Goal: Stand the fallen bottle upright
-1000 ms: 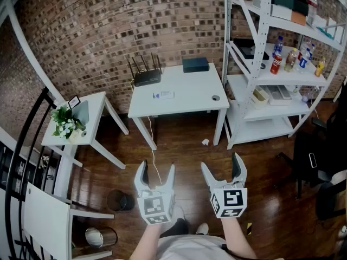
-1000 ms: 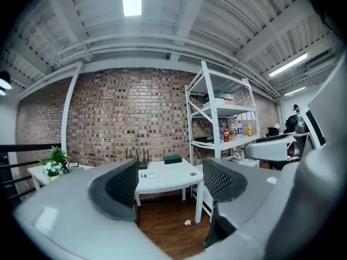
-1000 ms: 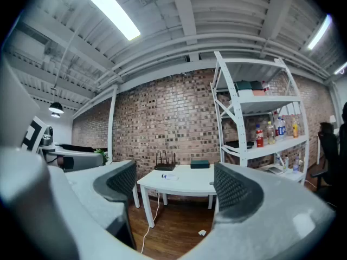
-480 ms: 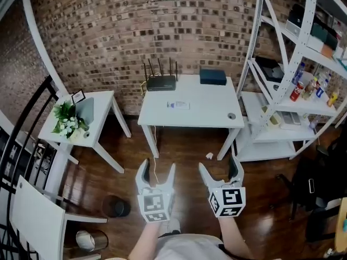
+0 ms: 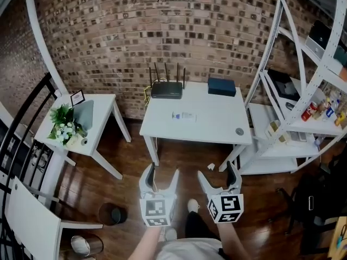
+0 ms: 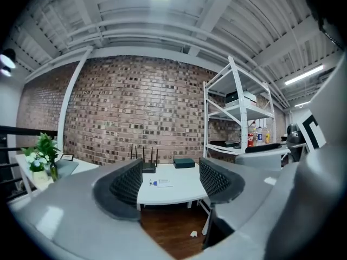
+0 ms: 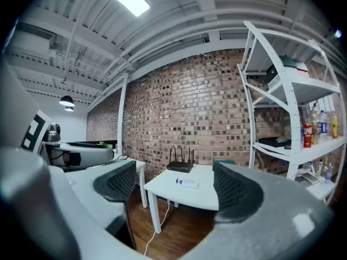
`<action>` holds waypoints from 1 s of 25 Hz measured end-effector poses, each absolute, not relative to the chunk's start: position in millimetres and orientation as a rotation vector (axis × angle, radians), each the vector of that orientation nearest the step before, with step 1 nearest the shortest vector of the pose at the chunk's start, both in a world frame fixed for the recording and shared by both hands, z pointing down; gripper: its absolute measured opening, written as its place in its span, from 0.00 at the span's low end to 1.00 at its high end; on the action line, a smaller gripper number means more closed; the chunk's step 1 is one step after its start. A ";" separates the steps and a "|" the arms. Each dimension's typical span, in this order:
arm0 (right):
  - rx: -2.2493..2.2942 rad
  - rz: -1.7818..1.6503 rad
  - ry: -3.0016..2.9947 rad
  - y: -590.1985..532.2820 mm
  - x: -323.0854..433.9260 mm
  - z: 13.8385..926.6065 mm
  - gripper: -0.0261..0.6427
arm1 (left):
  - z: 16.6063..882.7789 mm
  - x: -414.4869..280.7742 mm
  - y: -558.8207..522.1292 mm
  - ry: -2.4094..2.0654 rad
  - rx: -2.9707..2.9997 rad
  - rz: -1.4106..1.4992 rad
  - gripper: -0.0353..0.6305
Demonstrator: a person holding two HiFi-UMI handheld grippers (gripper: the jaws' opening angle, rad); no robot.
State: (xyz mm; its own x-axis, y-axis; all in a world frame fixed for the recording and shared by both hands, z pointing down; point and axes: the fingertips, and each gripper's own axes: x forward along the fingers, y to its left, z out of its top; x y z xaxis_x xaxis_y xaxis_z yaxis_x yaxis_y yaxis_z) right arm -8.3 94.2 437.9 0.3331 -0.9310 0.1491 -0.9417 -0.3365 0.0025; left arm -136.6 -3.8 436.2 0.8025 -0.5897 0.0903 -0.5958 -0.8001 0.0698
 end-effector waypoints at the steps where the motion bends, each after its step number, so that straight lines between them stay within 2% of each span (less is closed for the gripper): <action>1: 2.492 0.175 -1.769 83.9 3.2 436.0 0.69 | 440.5 -127.4 -11.9 -0.960 2.889 0.110 0.56; 12: 2.415 0.134 -1.985 -23.7 122.6 410.2 0.69 | 423.5 -27.2 -107.7 -1.100 2.861 0.104 0.56; 19: 2.244 0.349 -2.138 -77.9 145.5 457.7 0.69 | 452.2 6.8 -138.1 -1.107 2.815 0.225 0.54; 25: 2.179 0.336 -2.187 -137.8 159.1 466.4 0.69 | 456.4 34.7 -204.9 -1.084 2.801 0.184 0.54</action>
